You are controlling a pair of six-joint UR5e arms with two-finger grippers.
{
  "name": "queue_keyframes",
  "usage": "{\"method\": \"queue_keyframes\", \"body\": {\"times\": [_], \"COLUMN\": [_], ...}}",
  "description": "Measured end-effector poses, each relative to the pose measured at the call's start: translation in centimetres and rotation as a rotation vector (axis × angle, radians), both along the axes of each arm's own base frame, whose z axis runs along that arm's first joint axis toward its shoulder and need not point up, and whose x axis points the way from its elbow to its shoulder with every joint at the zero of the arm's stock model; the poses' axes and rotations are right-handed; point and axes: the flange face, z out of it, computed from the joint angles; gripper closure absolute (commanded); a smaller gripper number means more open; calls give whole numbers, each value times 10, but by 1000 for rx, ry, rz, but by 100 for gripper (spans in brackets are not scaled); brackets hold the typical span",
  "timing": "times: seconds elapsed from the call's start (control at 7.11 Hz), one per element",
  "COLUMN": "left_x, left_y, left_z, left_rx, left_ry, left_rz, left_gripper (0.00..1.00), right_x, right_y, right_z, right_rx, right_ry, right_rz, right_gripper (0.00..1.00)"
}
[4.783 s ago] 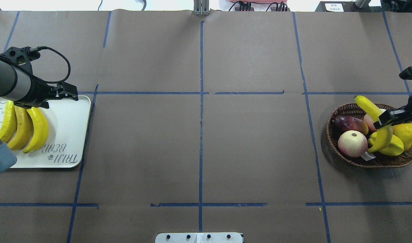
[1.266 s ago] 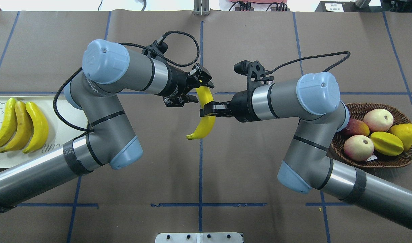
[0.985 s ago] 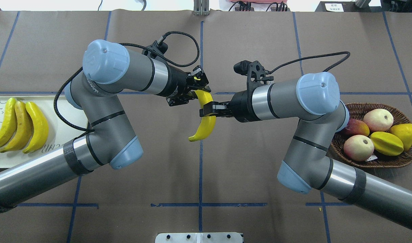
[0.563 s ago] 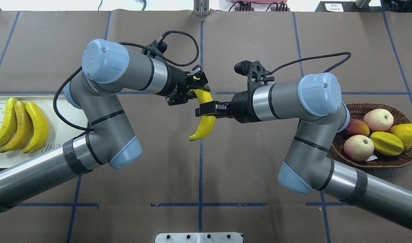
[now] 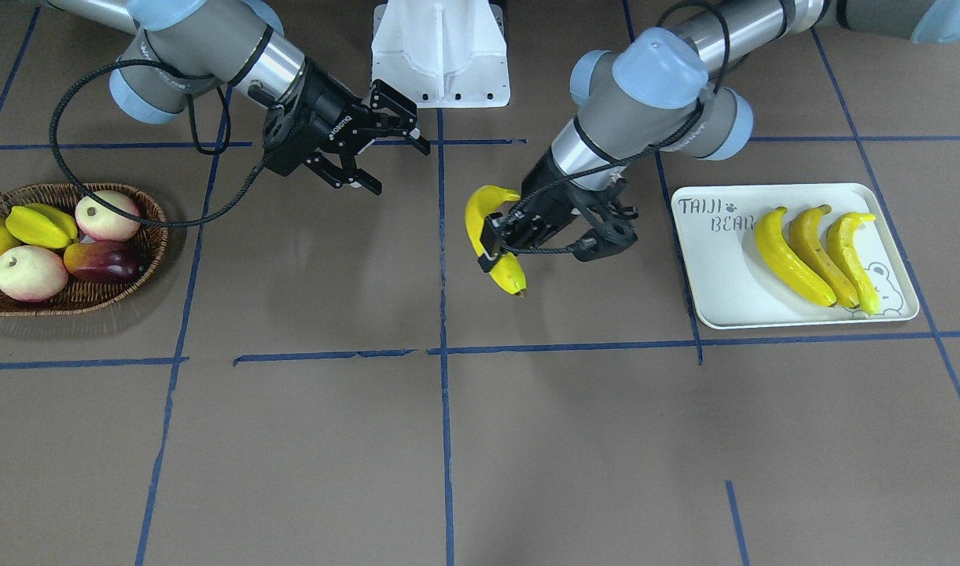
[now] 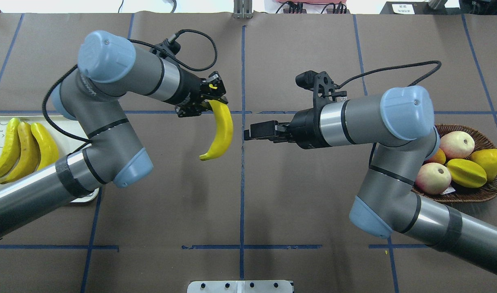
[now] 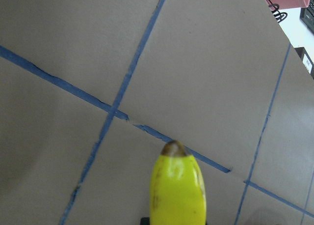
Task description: Transfer all bananas from basket to plate
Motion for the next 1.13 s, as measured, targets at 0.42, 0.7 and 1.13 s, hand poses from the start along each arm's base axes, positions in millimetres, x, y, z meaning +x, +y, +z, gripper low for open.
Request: {"method": "queue_keyframes", "body": {"times": [0.42,0.7,1.13], "left_x": [-92,-117,-125], "left_y": [15,35,45], "left_z": [113,175,217], "left_rx": [1,-29,-70], "left_ry": [-302,-426,-489], "left_rz": [47,38,47], "left_gripper": [100,100,76], "right_x": [56,81,118], "right_y": [-18,-40,-81], "right_z": [46,70,115], "right_rx": [-67,-85,-30], "right_ry": [91,189,506], "right_rz": [35,71,52], "right_gripper": [0,0,0]}}
